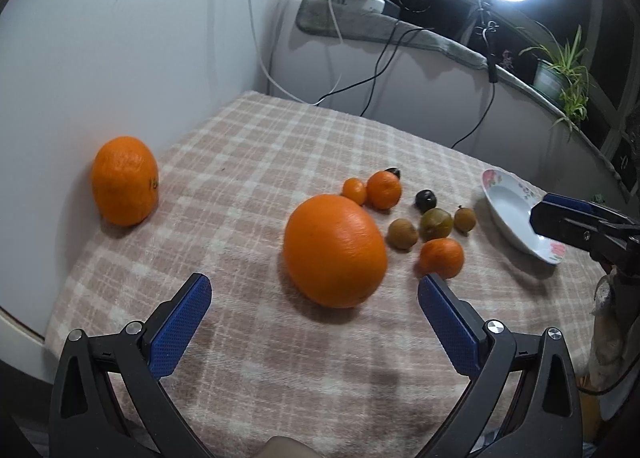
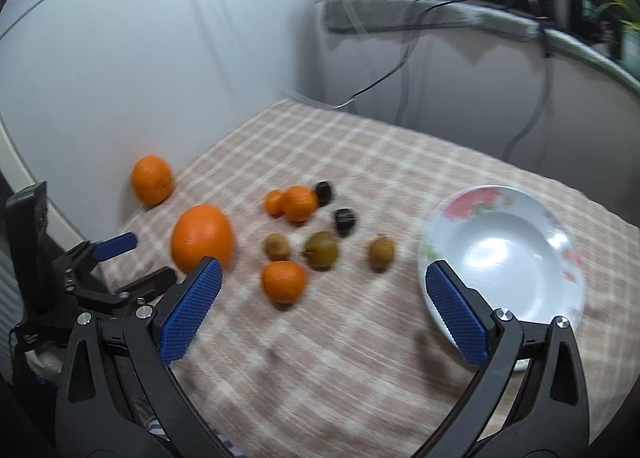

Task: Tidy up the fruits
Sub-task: 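Move the right tool to the large orange and close its fingers on it, then carry the large orange with the right tool over the white plate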

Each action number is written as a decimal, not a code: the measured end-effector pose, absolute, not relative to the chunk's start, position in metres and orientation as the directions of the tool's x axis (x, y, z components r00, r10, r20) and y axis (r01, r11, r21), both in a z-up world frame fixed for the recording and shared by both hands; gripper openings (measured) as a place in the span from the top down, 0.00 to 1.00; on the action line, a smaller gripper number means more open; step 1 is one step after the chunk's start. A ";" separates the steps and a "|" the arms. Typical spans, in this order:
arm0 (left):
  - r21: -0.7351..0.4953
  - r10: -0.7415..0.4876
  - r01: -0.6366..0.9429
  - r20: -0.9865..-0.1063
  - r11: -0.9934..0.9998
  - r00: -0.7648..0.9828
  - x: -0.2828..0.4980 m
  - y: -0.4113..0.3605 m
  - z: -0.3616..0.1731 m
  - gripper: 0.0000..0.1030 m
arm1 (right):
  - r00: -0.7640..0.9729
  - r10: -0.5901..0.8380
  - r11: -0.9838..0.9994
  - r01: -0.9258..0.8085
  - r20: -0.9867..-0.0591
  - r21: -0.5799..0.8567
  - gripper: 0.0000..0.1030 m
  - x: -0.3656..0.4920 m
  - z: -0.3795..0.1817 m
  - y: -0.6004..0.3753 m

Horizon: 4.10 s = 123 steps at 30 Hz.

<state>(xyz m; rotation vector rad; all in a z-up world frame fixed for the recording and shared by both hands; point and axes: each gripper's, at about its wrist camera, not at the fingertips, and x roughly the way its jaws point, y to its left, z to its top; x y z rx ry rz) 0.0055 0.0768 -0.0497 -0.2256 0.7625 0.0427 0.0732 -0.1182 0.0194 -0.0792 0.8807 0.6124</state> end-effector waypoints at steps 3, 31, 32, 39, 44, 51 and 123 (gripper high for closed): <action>-0.195 -0.045 -0.127 -0.691 0.973 0.722 0.008 0.081 -0.053 0.01 | 0.418 0.499 0.794 -0.571 -0.759 0.208 0.00 0.081 0.014 -0.101; -0.423 -0.246 -0.084 -0.665 0.902 0.706 0.028 0.100 -0.078 0.21 | 0.004 0.616 0.577 -0.683 -0.788 0.448 0.23 0.117 -0.034 0.004; -0.426 -0.251 -0.081 -0.664 0.901 0.704 0.029 0.099 -0.078 0.22 | -0.002 0.616 0.575 -0.683 -0.788 0.450 0.23 0.117 -0.034 0.006; -0.435 -0.264 -0.073 -0.662 0.898 0.702 0.032 0.098 -0.079 0.26 | -0.041 0.601 0.574 -0.673 -0.798 0.467 0.31 0.120 -0.043 0.012; -0.437 -0.278 -0.055 -0.659 0.898 0.699 0.034 0.095 -0.077 0.36 | -0.045 0.601 0.577 -0.667 -0.798 0.472 0.32 0.121 -0.046 0.013; -0.413 -0.261 -0.052 -0.663 0.909 0.701 0.033 0.092 -0.073 0.36 | -0.037 0.609 0.583 -0.656 -0.792 0.479 0.32 0.120 -0.043 0.013; -0.211 -0.414 0.375 -0.661 0.903 0.625 0.112 -0.133 -0.030 0.37 | 0.370 0.551 0.833 -0.295 -0.748 0.468 0.27 0.155 0.002 -0.283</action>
